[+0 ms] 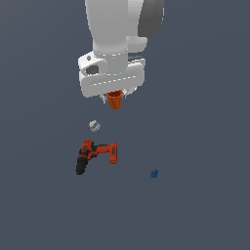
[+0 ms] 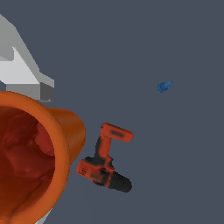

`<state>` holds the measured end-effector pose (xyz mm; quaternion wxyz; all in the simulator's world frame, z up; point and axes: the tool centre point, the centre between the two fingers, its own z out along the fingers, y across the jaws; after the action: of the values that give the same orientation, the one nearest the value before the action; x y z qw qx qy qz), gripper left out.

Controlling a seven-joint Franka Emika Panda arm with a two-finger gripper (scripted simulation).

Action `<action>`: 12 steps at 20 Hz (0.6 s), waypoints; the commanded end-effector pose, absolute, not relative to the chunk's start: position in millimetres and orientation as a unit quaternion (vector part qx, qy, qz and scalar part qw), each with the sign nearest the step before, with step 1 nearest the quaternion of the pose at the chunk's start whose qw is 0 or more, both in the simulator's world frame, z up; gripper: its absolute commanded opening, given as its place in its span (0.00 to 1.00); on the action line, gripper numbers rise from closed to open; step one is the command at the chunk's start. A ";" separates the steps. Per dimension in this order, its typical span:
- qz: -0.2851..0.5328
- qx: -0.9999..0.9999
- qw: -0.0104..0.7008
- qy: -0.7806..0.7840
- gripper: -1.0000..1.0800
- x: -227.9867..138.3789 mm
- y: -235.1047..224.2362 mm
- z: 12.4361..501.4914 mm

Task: Pick up a designated object from a clutter of objects.

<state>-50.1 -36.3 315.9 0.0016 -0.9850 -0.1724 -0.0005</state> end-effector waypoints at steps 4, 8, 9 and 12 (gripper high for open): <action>0.000 -0.985 0.001 -0.173 0.00 -63.6 -63.6 348.4; 0.000 -0.985 0.001 -0.173 0.00 -69.0 -76.1 362.9; 0.000 -0.985 0.001 -0.173 0.00 -69.8 -78.0 365.2; 0.000 -0.985 0.000 -0.173 0.00 -70.8 -81.6 369.3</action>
<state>-70.1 -79.8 366.8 0.0005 -0.9851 -0.1720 -0.0002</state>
